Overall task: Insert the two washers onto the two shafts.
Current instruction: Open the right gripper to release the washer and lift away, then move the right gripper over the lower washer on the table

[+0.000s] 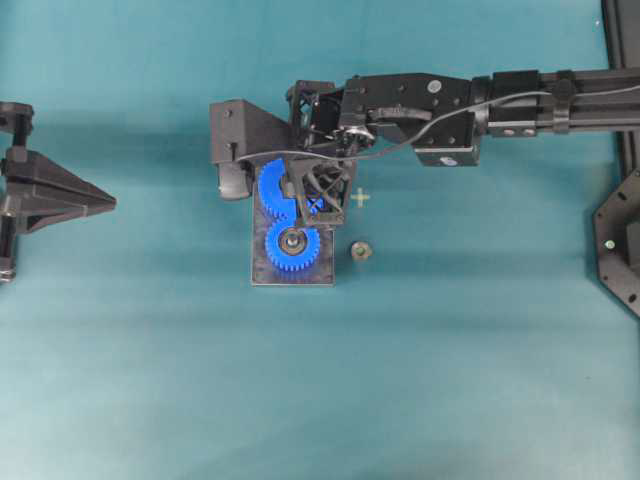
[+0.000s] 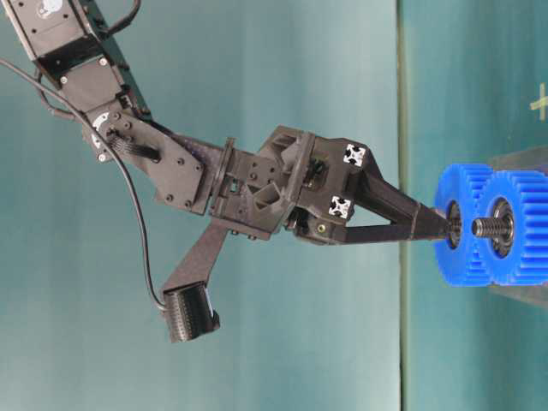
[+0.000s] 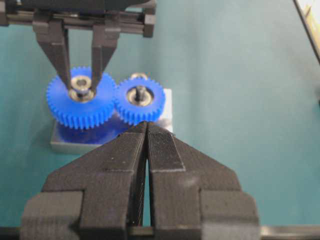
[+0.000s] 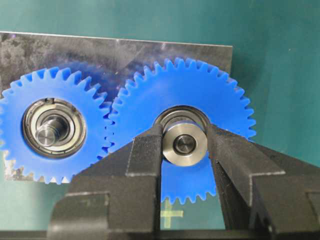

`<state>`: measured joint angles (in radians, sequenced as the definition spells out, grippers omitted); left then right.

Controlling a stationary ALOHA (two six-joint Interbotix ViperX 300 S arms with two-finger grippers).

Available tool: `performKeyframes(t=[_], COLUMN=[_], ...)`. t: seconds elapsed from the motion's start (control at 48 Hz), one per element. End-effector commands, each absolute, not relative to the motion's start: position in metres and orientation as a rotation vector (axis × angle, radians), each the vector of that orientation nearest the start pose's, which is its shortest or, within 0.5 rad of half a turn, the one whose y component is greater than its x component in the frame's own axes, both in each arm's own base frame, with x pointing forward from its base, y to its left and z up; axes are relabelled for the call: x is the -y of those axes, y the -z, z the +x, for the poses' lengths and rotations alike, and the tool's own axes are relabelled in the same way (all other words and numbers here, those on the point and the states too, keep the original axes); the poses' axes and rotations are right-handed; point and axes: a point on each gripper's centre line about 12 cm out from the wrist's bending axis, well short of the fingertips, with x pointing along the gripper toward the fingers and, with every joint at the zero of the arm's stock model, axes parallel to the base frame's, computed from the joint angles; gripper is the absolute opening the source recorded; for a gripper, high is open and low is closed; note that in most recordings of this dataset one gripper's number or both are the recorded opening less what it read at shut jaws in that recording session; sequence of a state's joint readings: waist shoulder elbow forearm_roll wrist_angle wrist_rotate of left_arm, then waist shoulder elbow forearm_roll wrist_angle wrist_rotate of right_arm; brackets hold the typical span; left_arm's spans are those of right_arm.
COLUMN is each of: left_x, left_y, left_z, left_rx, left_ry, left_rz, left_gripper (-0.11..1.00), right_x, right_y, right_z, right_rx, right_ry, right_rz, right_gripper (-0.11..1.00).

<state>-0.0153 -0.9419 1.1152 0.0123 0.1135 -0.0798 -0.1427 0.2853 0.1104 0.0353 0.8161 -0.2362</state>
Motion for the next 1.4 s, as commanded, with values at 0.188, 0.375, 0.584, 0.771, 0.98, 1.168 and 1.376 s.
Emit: performKeyframes(t=[0.188,0.375,0.584,0.771,0.98,1.168,1.376], left_x=[0.003,0.003,0.003,0.003,0.003,0.003,0.003], left_y=[-0.272,-0.272,-0.272,-0.273,-0.273,-0.273,-0.272], left_z=[0.203,0.203,0.203,0.202,0.201,0.201,0.201], left_rx=[-0.27,-0.269,-0.269,-0.266,-0.263,-0.263,-0.266], left_ry=[0.005,0.006,0.006,0.006,0.005,0.005,0.006], left_rz=[-0.065,-0.065,-0.066,-0.065,-0.066,-0.066,-0.065], left_gripper=[0.01,0.01,0.01,0.01,0.01,0.01,0.01], right_x=[0.065,0.066,0.066,0.063,0.042,0.017,-0.004], right_y=[-0.187,-0.187,-0.192,-0.207,-0.223,-0.217,-0.177], right_z=[0.458,0.456,0.454,0.445,0.408,0.379,0.372], right_rx=[-1.181,-1.194,-1.196,-1.183,-1.195,-1.184,-1.195], right_ry=[-0.016,-0.012,0.007,0.026,0.029,0.037,0.035], right_rz=[-0.076,-0.065,-0.037,-0.006,0.027,0.076,0.107], right_gripper=[0.32,0.32,0.77,0.78,0.78,0.77,0.77])
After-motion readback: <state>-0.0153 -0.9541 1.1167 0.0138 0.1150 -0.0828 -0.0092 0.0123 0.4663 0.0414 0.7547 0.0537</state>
